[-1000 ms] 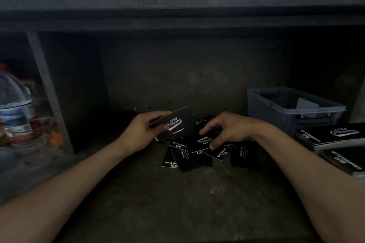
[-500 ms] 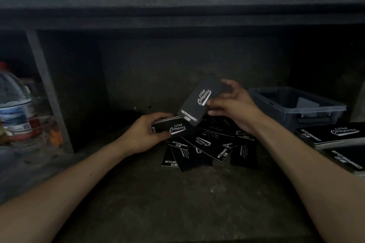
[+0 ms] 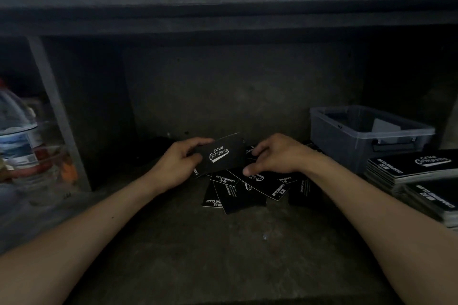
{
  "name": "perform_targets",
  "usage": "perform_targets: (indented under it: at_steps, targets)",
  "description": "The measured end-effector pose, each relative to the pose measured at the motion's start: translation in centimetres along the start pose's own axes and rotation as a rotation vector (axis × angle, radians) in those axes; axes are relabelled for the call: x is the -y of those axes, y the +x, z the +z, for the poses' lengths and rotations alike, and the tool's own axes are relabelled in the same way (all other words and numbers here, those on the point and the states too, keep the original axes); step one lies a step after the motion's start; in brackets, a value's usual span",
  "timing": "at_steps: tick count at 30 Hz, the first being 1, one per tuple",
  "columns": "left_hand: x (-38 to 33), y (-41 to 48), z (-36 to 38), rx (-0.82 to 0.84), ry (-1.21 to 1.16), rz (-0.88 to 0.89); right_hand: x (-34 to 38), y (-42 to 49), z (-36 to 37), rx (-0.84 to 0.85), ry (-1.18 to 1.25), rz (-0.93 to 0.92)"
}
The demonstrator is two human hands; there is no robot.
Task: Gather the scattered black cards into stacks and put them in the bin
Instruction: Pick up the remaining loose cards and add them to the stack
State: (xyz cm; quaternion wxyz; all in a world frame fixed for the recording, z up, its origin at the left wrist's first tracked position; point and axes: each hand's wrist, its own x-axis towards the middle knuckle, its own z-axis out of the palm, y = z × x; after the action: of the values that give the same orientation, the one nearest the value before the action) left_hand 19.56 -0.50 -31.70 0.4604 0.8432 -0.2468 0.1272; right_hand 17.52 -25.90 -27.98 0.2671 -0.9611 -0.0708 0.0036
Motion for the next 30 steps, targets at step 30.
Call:
perform_targets:
  at_steps: [30]
  targets:
    - [-0.4, -0.2, -0.5, -0.05, -0.015, -0.105, -2.2, 2.5, 0.0, -0.324, 0.095, -0.066]
